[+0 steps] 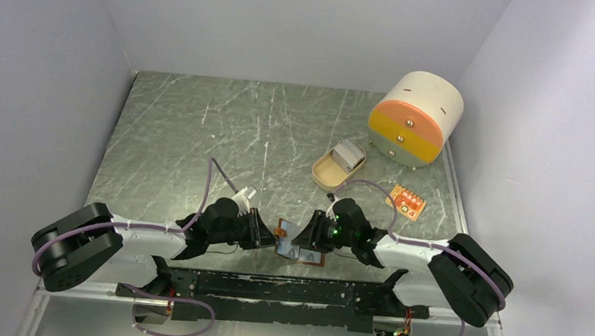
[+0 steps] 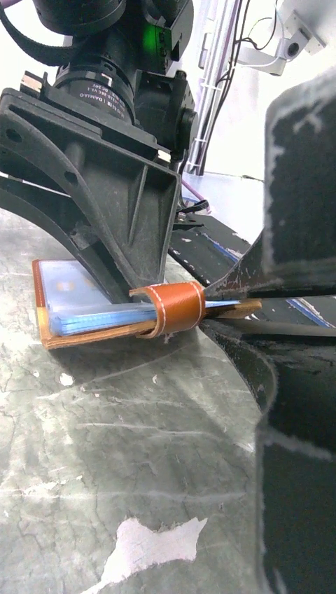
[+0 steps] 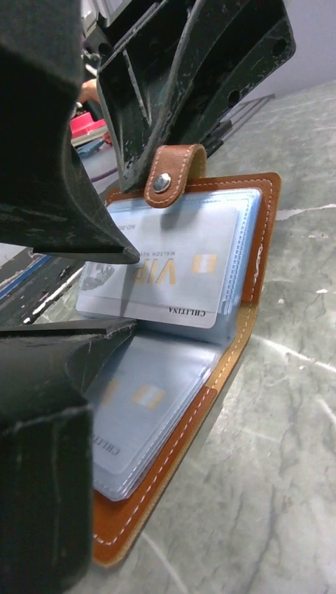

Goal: Put the credit cards into the card holder
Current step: Insert the credit card into the card holder.

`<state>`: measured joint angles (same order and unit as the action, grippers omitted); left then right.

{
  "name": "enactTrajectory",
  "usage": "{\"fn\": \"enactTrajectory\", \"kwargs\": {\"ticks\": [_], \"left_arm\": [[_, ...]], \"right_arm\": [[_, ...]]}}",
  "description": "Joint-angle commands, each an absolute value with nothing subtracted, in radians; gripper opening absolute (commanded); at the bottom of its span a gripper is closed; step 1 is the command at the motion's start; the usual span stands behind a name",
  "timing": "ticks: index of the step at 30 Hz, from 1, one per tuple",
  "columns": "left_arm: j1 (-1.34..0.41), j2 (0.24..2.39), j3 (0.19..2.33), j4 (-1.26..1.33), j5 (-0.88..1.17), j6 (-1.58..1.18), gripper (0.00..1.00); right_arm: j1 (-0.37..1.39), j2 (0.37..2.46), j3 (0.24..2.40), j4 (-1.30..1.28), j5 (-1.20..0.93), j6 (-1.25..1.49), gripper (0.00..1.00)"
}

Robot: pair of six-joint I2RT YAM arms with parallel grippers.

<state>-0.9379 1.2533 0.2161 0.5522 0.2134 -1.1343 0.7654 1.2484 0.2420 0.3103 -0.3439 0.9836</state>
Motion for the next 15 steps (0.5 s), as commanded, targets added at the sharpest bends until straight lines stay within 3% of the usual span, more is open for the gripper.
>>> {"fn": "enactTrajectory", "kwargs": {"ticks": [1,9,13,15], "left_arm": [[-0.953,1.258,0.250,0.564,0.211,-1.110,0.18],[-0.975,1.270,0.272,0.554,0.201,-1.106,0.09],[-0.982,1.275,0.278,0.538,0.188,-1.108,0.09],[-0.984,1.284,0.279,0.544,0.188,-1.108,0.15]], "right_arm": [[0.772,1.300,0.247,0.422,-0.375,0.982,0.36],[0.769,1.336,0.232,0.510,-0.394,0.981,0.29],[0.769,1.362,0.234,0.539,-0.420,0.964,0.26],[0.770,1.369,0.229,0.546,-0.423,0.966,0.26]]}}
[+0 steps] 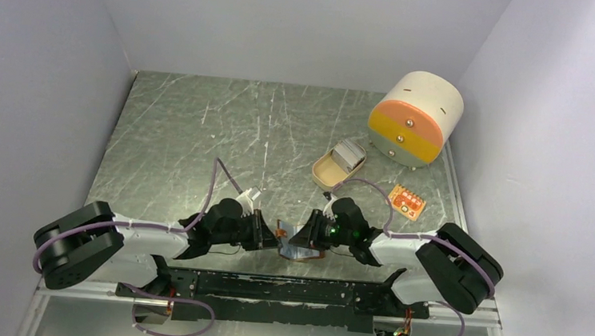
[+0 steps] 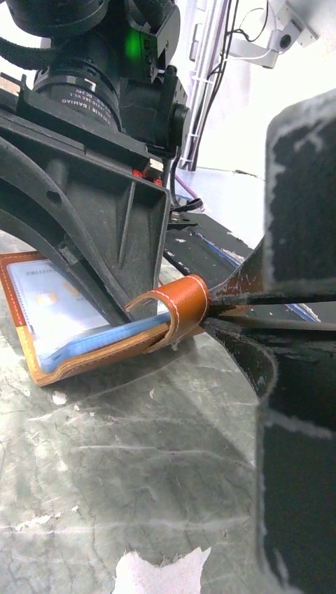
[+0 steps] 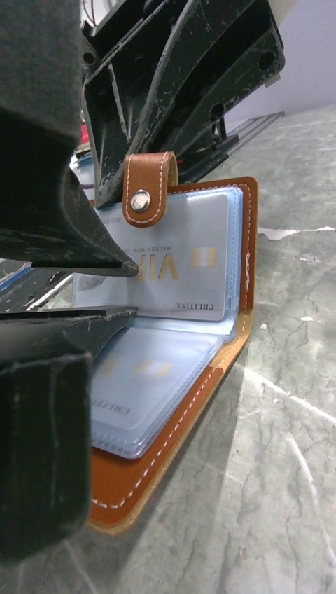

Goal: Put the credit cards into the card holder
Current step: Insert the credit card into the card holder.

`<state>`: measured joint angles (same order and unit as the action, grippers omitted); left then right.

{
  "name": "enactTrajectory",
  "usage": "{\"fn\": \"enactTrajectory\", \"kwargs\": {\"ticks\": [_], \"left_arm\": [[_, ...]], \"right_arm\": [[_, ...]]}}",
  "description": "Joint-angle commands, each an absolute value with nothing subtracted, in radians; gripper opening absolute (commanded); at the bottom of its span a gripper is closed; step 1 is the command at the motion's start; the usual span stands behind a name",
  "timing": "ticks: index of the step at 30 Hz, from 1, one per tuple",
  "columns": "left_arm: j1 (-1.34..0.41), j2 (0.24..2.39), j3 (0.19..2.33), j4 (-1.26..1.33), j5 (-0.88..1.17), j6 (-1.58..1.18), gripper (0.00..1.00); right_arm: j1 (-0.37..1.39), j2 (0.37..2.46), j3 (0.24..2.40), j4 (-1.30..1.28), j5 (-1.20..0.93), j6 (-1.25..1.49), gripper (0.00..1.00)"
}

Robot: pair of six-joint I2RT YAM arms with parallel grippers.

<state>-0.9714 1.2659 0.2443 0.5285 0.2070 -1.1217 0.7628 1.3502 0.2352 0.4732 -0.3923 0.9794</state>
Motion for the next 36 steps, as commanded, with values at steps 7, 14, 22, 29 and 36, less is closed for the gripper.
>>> {"fn": "enactTrajectory", "kwargs": {"ticks": [7,14,22,29,36], "left_arm": [[-0.985,1.311,0.317,0.520,0.187,-1.087,0.17],[-0.985,1.227,0.345,0.366,0.129,-1.047,0.09],[-0.984,1.099,0.433,0.102,0.058,-0.955,0.09],[-0.983,1.121,0.481,0.065,0.064,-0.911,0.09],[-0.973,1.198,0.486,0.198,0.141,-0.930,0.09]], "right_arm": [[0.770,1.367,0.232,0.525,-0.426,0.951,0.26],[0.769,1.234,0.298,0.265,-0.353,0.886,0.32],[0.770,1.099,0.366,0.043,-0.227,0.780,0.29],[0.769,1.205,0.345,0.134,-0.224,0.760,0.26],[0.770,1.302,0.304,0.263,-0.238,0.781,0.25]]}}
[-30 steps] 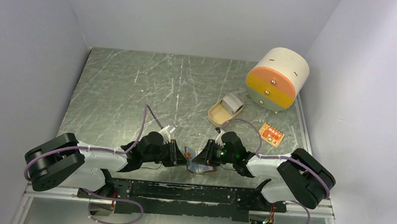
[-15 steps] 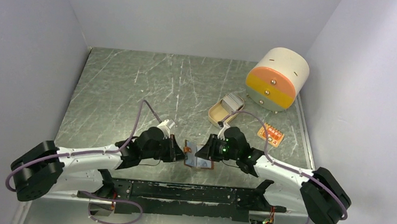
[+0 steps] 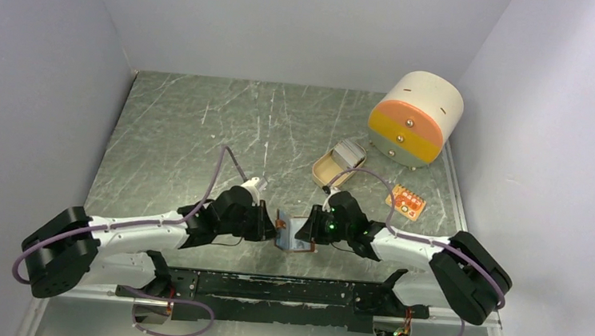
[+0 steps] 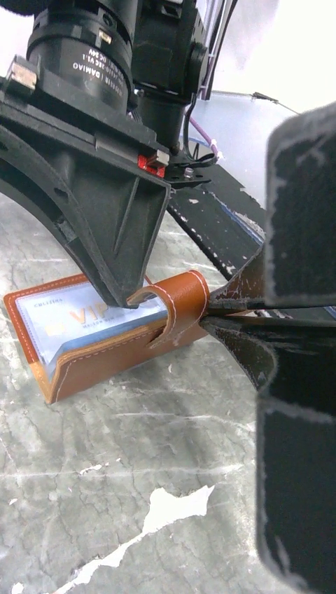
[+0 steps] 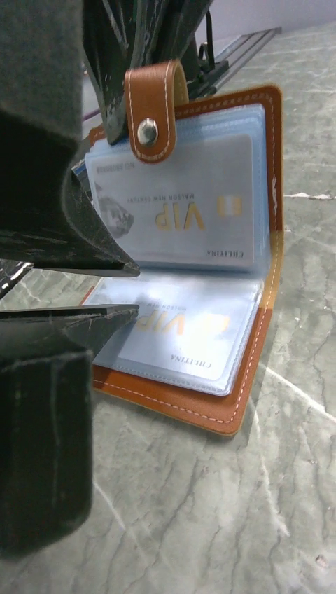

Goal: Put the credit cards into the card holder
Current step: Insert the credit card into the card holder, then adjust the card slot at the card holder.

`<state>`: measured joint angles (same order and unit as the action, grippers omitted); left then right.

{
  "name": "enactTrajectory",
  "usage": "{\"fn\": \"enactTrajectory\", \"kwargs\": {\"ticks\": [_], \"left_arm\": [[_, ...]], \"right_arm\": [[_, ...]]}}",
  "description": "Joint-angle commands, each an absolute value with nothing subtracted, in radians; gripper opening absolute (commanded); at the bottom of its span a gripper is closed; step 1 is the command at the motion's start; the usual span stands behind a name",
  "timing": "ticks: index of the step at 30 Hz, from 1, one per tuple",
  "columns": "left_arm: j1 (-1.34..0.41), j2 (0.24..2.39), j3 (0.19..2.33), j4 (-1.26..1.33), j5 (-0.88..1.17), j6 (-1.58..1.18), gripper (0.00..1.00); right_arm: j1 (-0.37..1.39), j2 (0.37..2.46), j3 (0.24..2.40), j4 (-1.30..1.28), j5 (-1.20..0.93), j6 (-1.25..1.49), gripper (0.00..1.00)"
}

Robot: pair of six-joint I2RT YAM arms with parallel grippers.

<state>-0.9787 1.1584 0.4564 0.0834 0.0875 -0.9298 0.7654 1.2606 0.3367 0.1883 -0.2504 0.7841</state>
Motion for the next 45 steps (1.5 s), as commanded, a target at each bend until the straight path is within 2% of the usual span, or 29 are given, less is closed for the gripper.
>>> {"fn": "enactTrajectory", "kwargs": {"ticks": [1,6,21,30,35,45], "left_arm": [[-0.973,1.213,0.479,0.226,0.155,-0.939,0.09],[-0.971,1.270,0.469,0.239,0.150,-0.968,0.09],[-0.971,1.310,0.492,0.169,0.103,-0.970,0.25],[-0.971,1.313,0.491,0.108,0.060,-0.986,0.27],[-0.971,1.363,0.521,0.098,0.073,-0.980,0.28],[-0.971,1.372,0.493,0.236,0.135,-1.002,0.33]], "right_arm": [[0.769,1.306,0.296,0.274,-0.239,0.787,0.25],[0.769,1.305,0.274,0.301,-0.238,0.793,0.25],[0.770,1.335,0.252,0.345,-0.255,0.793,0.26],[0.771,1.263,0.264,0.268,-0.209,0.774,0.28],[0.771,1.310,0.257,0.313,-0.229,0.775,0.29],[0.772,1.331,0.239,0.354,-0.227,0.783,0.29]]}}
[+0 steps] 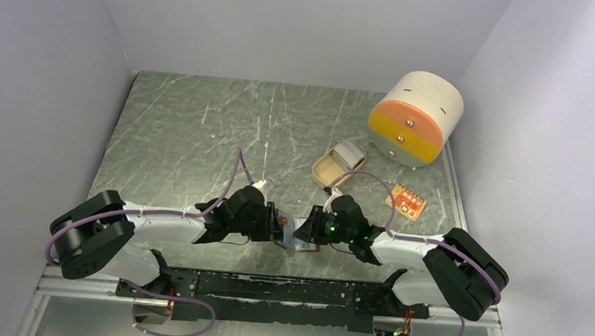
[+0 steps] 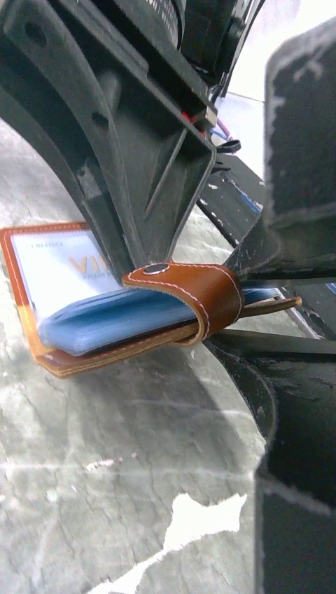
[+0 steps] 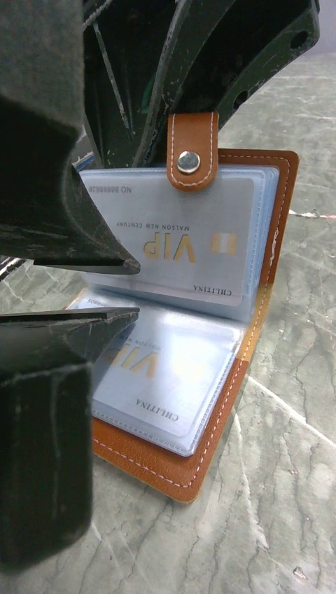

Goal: Put the credit cards into the card holder
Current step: Adjust the card slot at the card holder.

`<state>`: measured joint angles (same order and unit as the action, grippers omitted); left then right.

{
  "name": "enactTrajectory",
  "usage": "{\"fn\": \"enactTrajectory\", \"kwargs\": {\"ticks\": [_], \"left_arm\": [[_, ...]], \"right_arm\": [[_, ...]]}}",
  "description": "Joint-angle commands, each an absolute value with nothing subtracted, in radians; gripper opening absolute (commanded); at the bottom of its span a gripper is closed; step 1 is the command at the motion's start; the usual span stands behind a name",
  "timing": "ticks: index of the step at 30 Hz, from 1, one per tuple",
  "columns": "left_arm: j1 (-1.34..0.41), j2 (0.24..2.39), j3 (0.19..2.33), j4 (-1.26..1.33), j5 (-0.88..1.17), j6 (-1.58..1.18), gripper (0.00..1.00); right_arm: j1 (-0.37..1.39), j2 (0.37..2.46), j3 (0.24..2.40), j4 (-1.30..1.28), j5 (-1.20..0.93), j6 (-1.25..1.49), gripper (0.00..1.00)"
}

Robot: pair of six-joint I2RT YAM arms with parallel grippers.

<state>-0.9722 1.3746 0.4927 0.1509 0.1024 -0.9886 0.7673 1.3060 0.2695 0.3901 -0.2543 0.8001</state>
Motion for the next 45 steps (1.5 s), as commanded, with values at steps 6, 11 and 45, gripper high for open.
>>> {"fn": "enactTrajectory", "kwargs": {"ticks": [6,11,45], "left_arm": [[-0.971,1.377,0.496,0.274,0.146,-0.996,0.35],[-0.973,1.413,0.551,0.183,0.126,-0.968,0.14],[-1.107,1.441,0.891,-0.406,-0.219,-1.001,0.09]], "right_arm": [[0.774,1.325,0.250,0.339,-0.232,0.786,0.30],[0.774,1.189,0.306,0.127,-0.117,0.797,0.43],[0.797,1.040,0.386,-0.047,-0.013,0.814,0.54]]}}
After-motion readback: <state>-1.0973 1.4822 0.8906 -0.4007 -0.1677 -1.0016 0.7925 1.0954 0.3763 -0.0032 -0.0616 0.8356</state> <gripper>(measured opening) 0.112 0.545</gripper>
